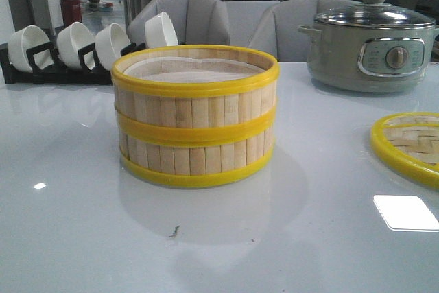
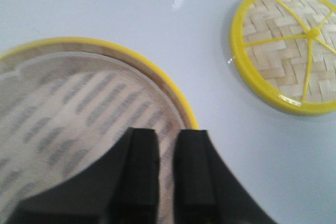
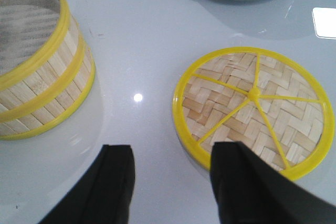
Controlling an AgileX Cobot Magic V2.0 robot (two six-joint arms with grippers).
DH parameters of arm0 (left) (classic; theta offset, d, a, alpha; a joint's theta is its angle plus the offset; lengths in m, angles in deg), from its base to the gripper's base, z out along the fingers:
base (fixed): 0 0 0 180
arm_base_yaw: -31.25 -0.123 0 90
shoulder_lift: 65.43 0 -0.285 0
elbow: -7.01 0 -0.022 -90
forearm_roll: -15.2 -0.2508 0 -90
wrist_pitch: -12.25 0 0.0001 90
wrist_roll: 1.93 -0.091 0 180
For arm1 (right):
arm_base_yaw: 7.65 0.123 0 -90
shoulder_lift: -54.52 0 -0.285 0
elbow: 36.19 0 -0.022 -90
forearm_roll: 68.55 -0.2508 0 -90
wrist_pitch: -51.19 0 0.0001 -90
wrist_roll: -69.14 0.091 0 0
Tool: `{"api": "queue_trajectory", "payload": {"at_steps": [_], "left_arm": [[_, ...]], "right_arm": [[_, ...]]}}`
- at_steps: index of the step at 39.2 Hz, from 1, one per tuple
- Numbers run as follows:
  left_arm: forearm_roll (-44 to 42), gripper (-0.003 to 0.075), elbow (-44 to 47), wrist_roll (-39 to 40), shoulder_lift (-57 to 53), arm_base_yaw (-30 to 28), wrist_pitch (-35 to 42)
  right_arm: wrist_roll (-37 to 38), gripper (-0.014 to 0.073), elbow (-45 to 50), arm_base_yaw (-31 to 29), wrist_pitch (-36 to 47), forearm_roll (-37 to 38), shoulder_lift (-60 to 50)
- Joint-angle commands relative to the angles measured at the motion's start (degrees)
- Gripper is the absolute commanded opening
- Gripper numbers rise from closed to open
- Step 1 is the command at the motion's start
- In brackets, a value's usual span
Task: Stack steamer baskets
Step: 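Raise the left gripper away from the stacked baskets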
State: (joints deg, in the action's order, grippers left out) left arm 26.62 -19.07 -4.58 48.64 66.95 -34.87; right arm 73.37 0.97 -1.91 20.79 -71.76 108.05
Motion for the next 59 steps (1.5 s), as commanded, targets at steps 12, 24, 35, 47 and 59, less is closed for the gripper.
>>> {"api": "queue_trajectory", "payload": {"at_steps": [12, 24, 35, 47, 59], "left_arm": [[-1.7, 0.0088, -2.1, 0.7, -14.2, -16.6, 2.8], [-2.6, 0.0088, 1.2, 0.7, -25.9, -28.0, 2.6], [-3.3, 0.0087, 18.4, 0.7, -41.6, -30.8, 7.4], [-3.8, 0.0087, 43.0, 0.7, -62.0, -30.8, 13.6], [-3.8, 0.0087, 58.9, 1.1, -76.6, -30.8, 16.7]], "right_arm": [[-0.3, 0.0447, -2.2, 0.0, 4.0, 0.2, -0.2], [-0.3, 0.0447, -2.2, 0.0, 4.0, -0.3, -0.2], [-0.3, 0.0447, -2.2, 0.0, 4.0, -1.2, -0.2], [-0.3, 0.0447, -2.2, 0.0, 4.0, -1.4, -0.2], [-0.3, 0.0447, -2.2, 0.0, 4.0, -1.7, -0.2]]}}
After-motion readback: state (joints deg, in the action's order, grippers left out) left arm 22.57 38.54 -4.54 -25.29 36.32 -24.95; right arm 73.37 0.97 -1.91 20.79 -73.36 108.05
